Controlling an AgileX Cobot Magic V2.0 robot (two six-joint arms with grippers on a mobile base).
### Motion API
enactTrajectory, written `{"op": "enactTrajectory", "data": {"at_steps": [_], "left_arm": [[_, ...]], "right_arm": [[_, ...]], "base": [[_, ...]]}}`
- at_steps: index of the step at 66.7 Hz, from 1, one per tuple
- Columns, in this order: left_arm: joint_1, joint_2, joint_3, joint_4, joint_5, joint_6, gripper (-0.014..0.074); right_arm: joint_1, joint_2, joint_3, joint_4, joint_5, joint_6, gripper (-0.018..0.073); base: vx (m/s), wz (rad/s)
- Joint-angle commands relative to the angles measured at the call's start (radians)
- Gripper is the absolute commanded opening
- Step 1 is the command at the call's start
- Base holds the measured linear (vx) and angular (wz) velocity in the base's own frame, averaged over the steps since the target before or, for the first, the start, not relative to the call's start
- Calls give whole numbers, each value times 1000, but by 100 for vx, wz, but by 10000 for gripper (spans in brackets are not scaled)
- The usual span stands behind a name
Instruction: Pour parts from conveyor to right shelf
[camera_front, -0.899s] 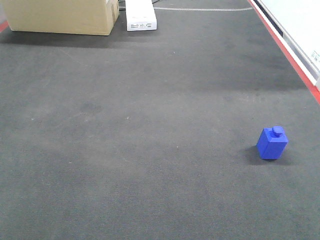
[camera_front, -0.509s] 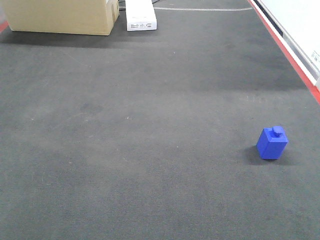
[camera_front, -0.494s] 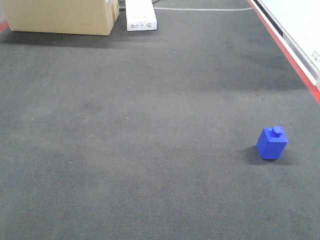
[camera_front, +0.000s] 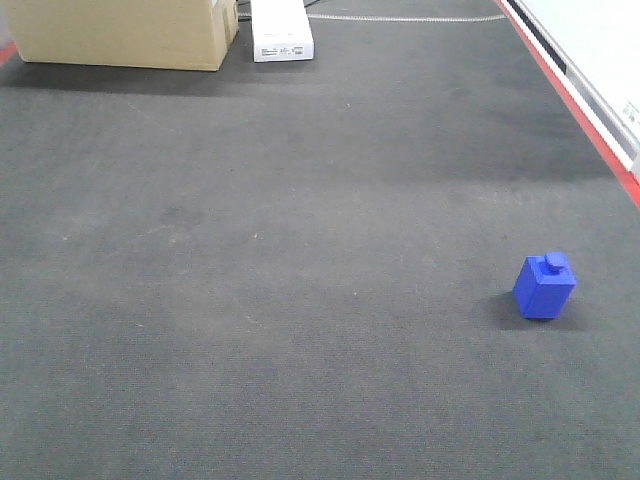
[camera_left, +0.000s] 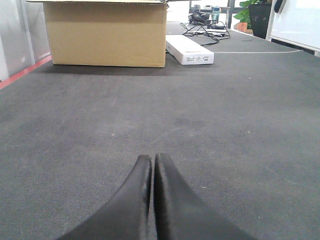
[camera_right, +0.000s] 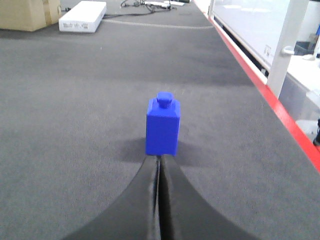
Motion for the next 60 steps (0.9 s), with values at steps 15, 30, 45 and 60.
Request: {"op": "enactTrajectory", "data": {"at_steps": [15, 30, 45, 60], "left_arm": [[-7, 18, -20, -8, -79, -8, -6], [-7, 18, -20, -8, -79, -8, -6], [-7, 18, -20, -8, -79, -8, -6], [-7, 18, -20, -8, -79, -8, -6]], "right_arm": [[0, -12, 3, -4, -402, -4, -8], [0, 10, -208, -5, -461, -1, -4], [0, 248, -536, -22, -53, -4, 13], [0, 532, -614, 9, 19, 2, 290]], "base": [[0, 0], [0, 0], [0, 0], [0, 0]]}}
